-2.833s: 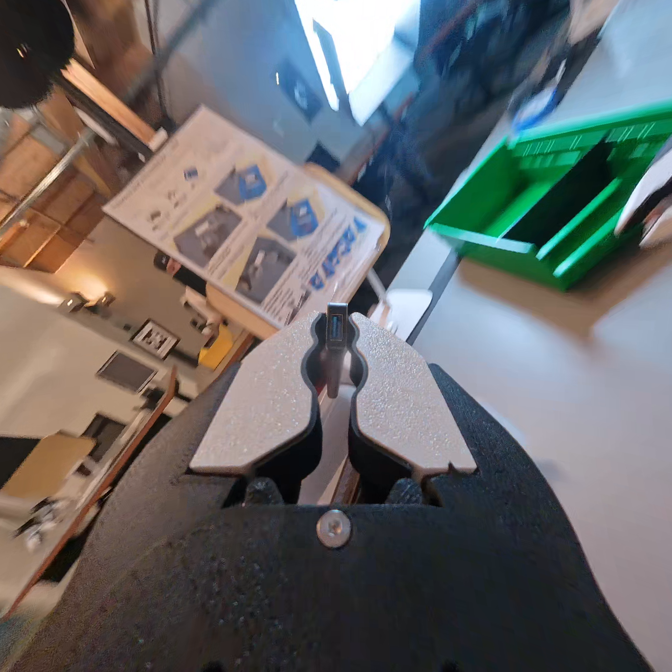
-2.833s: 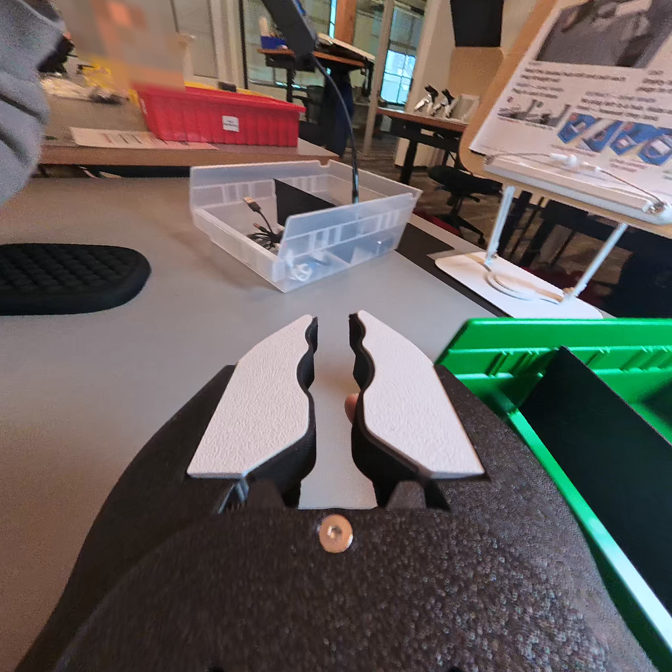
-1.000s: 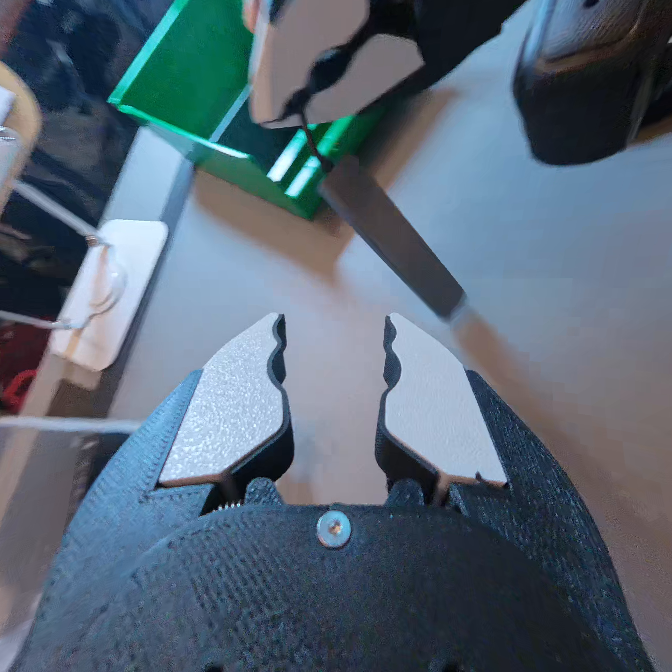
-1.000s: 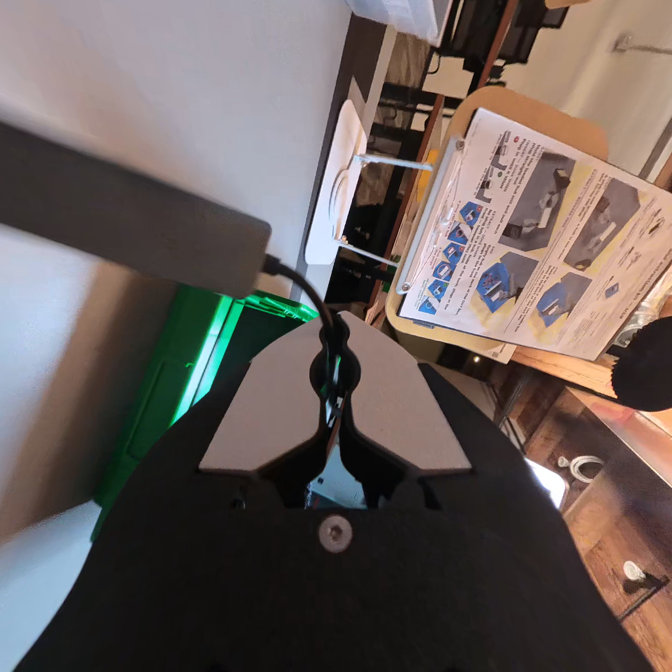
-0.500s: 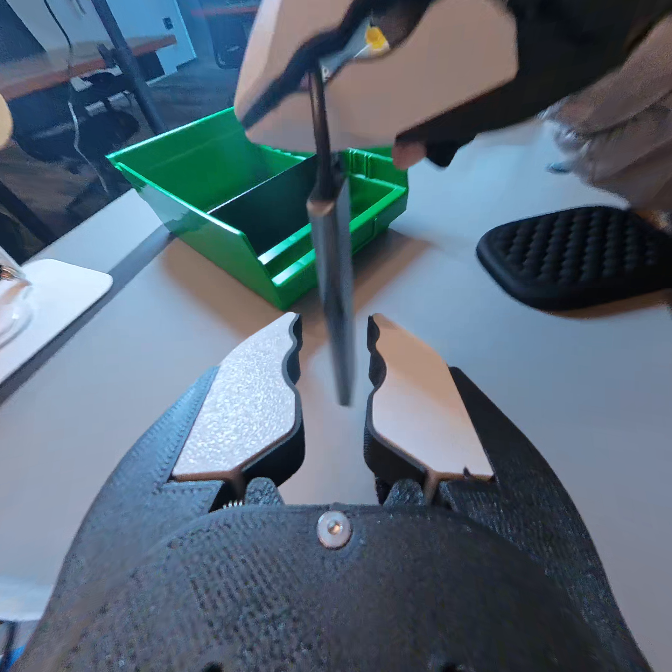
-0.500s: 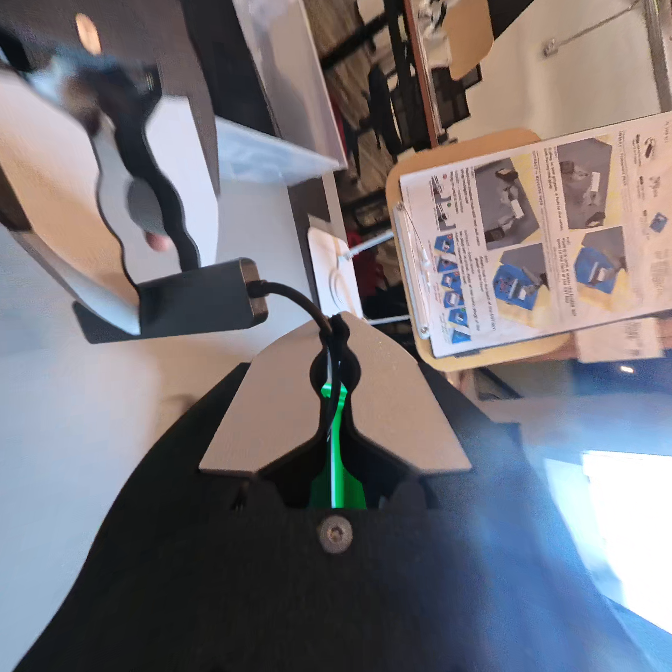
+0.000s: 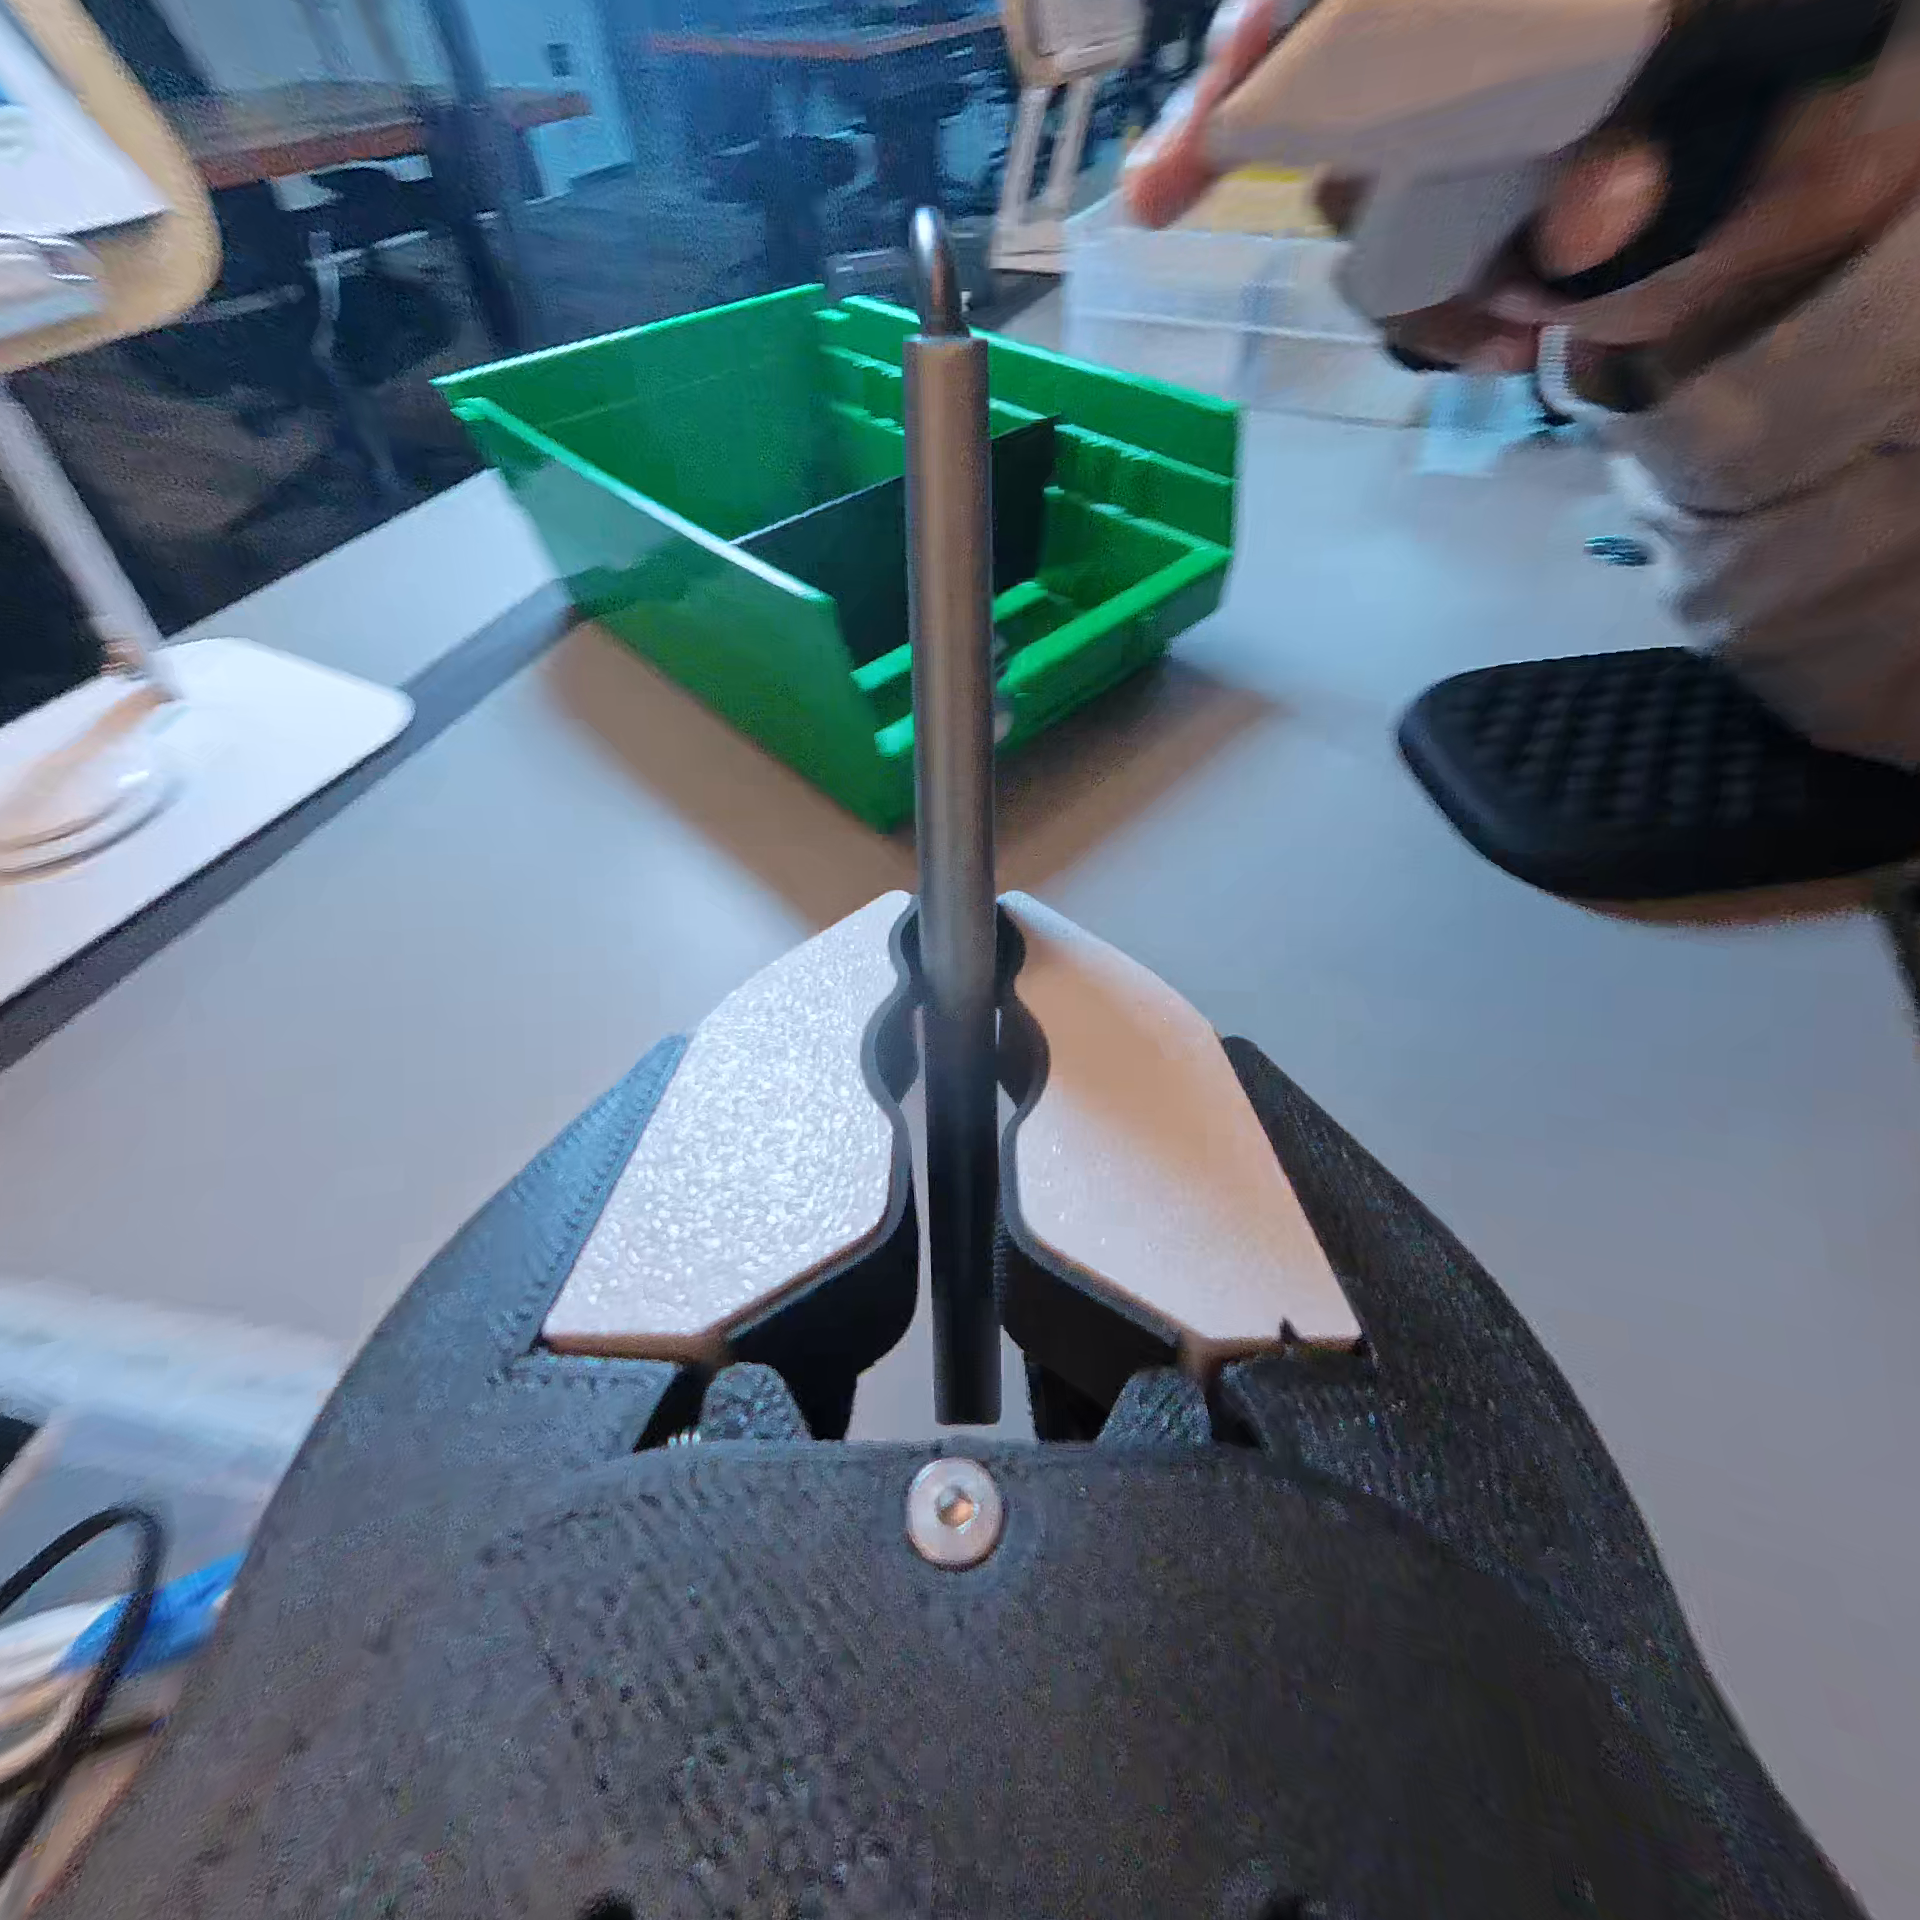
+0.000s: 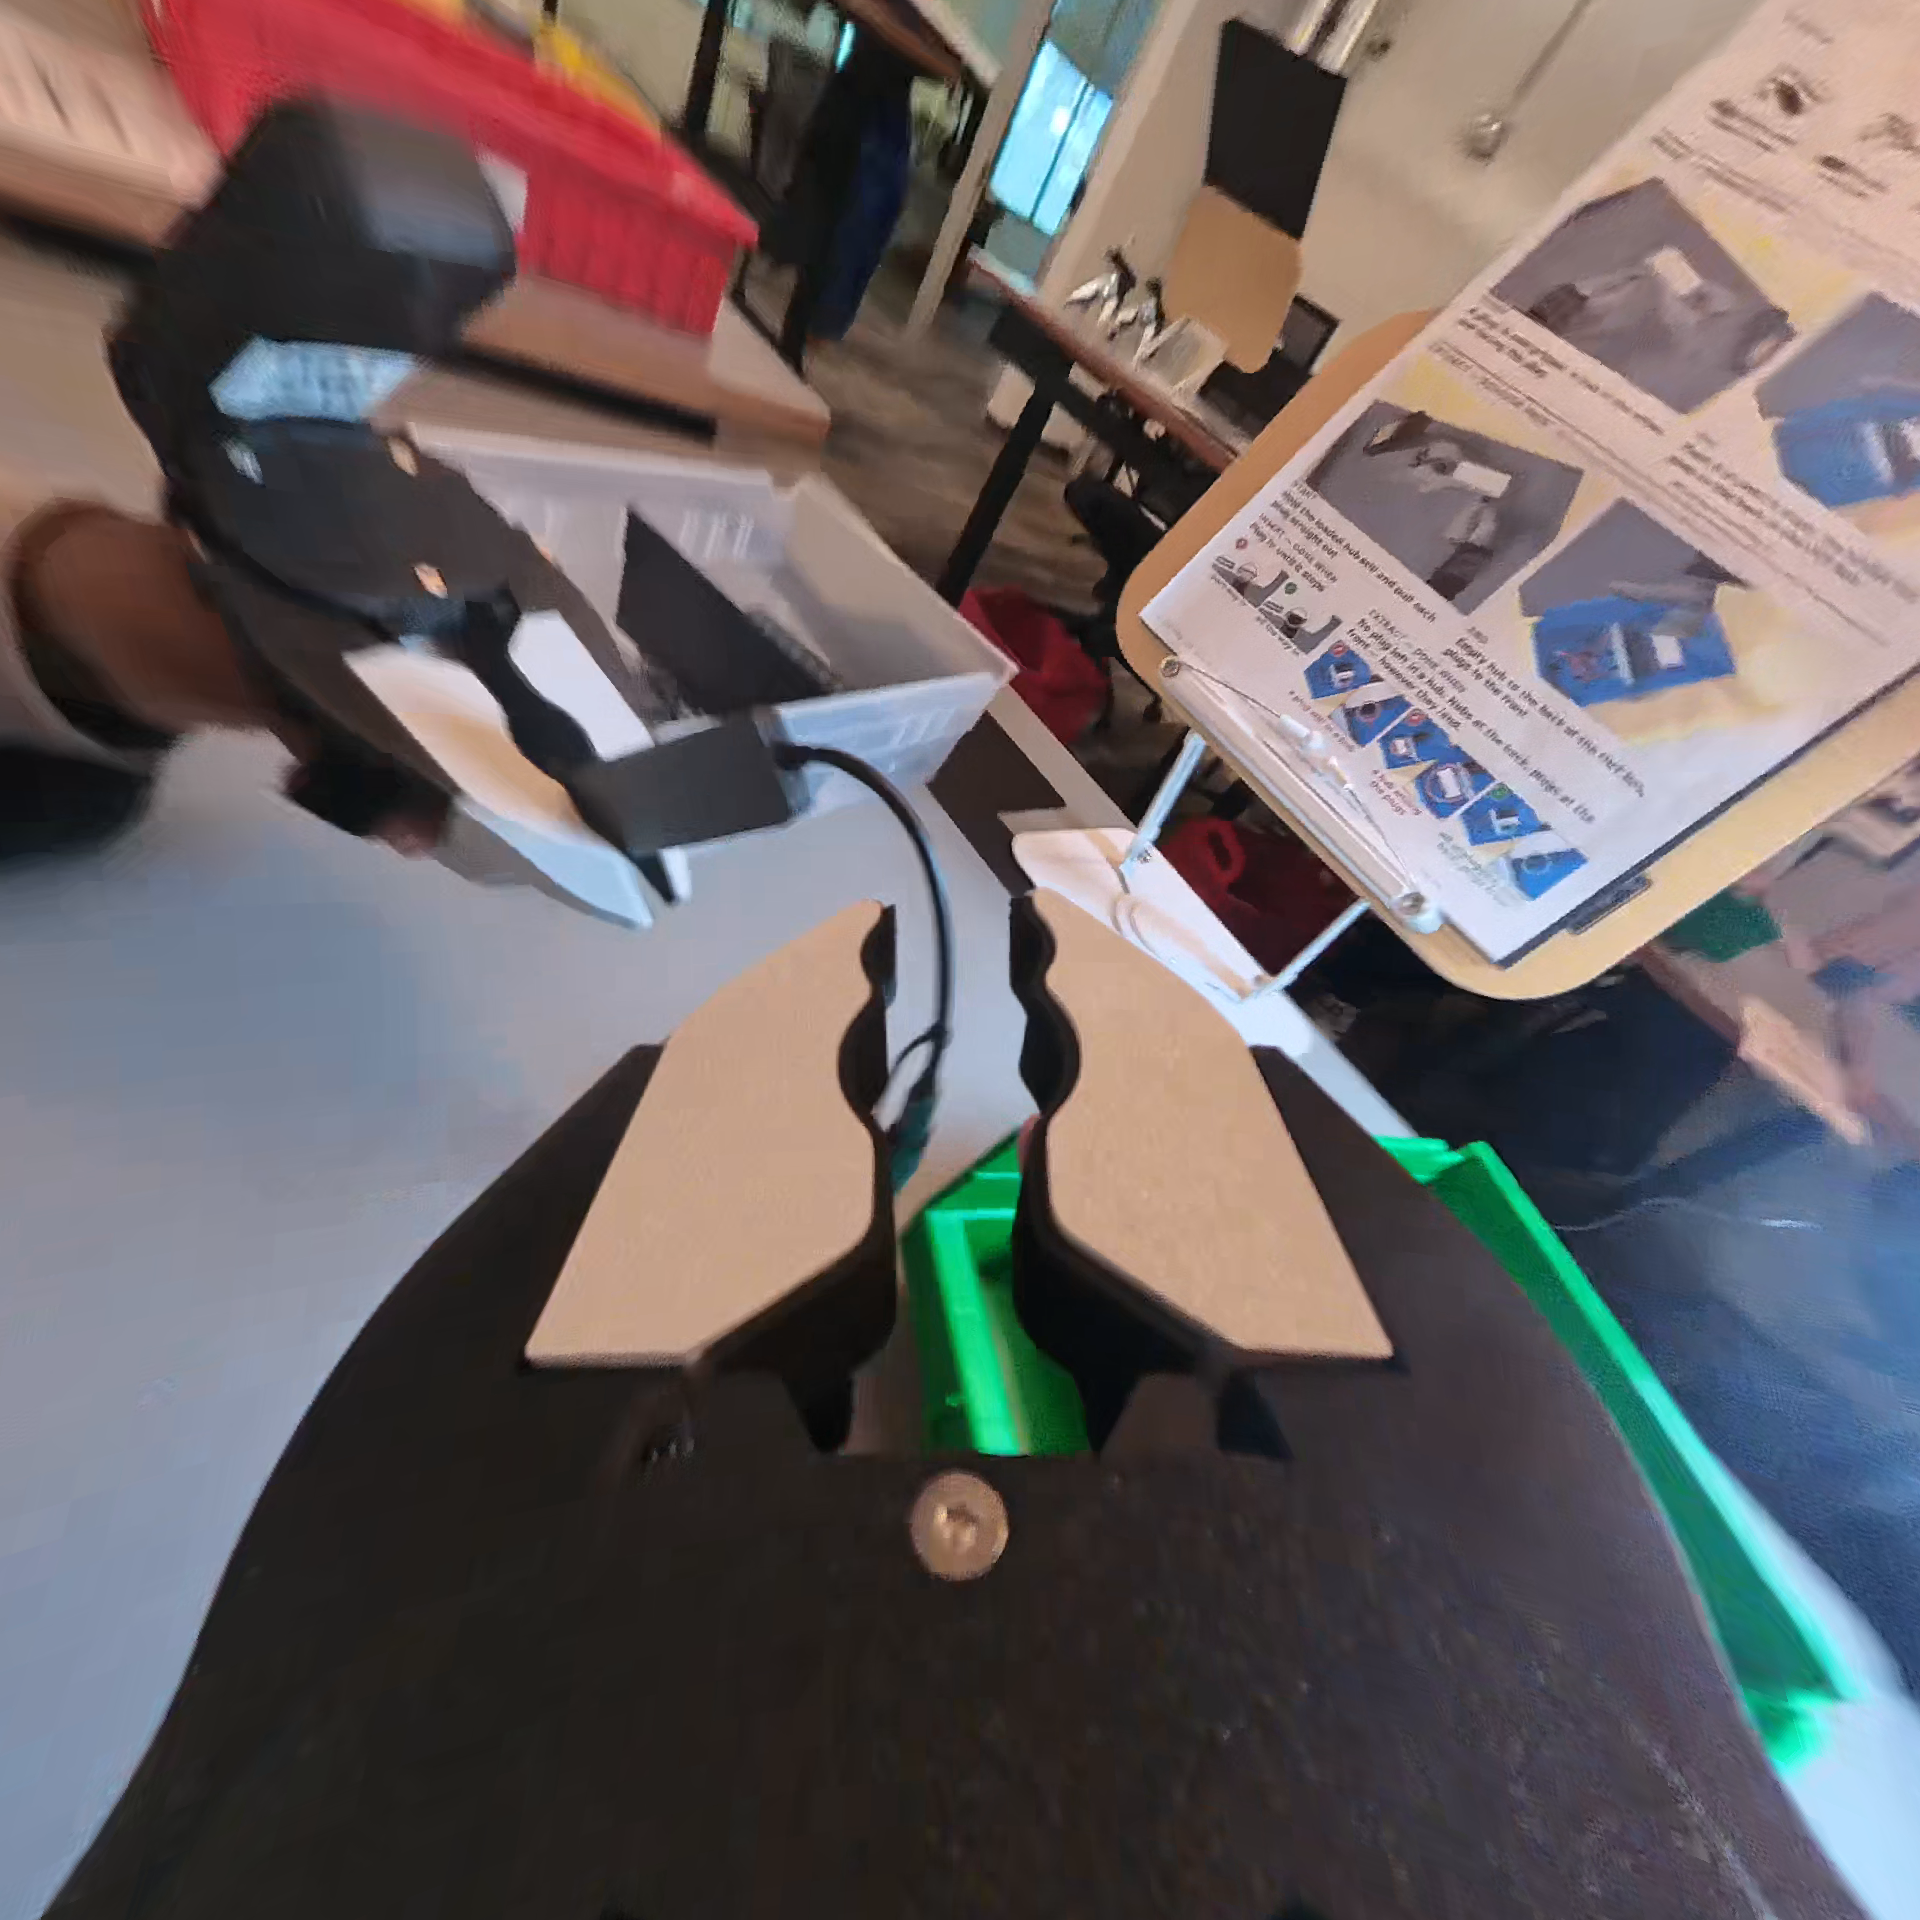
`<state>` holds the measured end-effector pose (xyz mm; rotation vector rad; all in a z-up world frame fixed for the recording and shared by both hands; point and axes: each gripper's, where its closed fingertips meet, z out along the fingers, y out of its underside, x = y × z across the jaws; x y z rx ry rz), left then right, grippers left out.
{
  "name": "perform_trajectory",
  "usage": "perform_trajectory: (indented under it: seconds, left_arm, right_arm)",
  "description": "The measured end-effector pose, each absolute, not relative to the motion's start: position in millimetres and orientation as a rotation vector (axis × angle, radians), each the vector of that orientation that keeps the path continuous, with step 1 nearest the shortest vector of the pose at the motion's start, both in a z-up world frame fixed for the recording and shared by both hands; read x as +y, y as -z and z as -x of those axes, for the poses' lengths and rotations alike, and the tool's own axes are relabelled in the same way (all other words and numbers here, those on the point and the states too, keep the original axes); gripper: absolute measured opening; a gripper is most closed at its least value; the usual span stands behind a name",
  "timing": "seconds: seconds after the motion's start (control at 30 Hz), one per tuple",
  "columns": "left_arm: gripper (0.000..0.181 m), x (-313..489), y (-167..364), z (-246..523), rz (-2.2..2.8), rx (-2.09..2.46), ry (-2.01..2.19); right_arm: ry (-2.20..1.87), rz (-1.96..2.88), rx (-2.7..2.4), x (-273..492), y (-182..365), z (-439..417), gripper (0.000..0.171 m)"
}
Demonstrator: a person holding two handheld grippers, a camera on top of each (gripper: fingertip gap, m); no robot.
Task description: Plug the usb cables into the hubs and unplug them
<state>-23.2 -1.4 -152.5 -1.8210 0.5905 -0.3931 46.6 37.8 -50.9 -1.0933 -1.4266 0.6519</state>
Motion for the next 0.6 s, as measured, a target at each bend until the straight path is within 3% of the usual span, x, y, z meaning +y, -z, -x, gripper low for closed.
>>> perform_trajectory:
  seconds: [0.07,0.27,0.4,0.47,0.6]
  left_arm:
    - [0.011,6,152,37,1.829,0.557,0.255]
    - [0.011,15,146,53,1.765,0.630,-0.277]
    - [0.011,12,144,46,1.664,0.741,-0.577]
    - [0.010,10,141,41,1.609,0.774,-0.671]
    - [0.011,9,134,39,1.505,0.834,-0.837]
  right_arm:
    - [-0.799,1.156,-1.419,23,57,-45,0.021]
    - [-1.160,1.428,-1.443,-17,119,-7,0.044]
    - [-1.372,1.521,-1.221,-15,116,11,0.048]
    - [-1.448,1.566,-1.132,-10,114,13,0.046]
    - [-1.532,1.599,-1.055,-4,114,7,0.026]
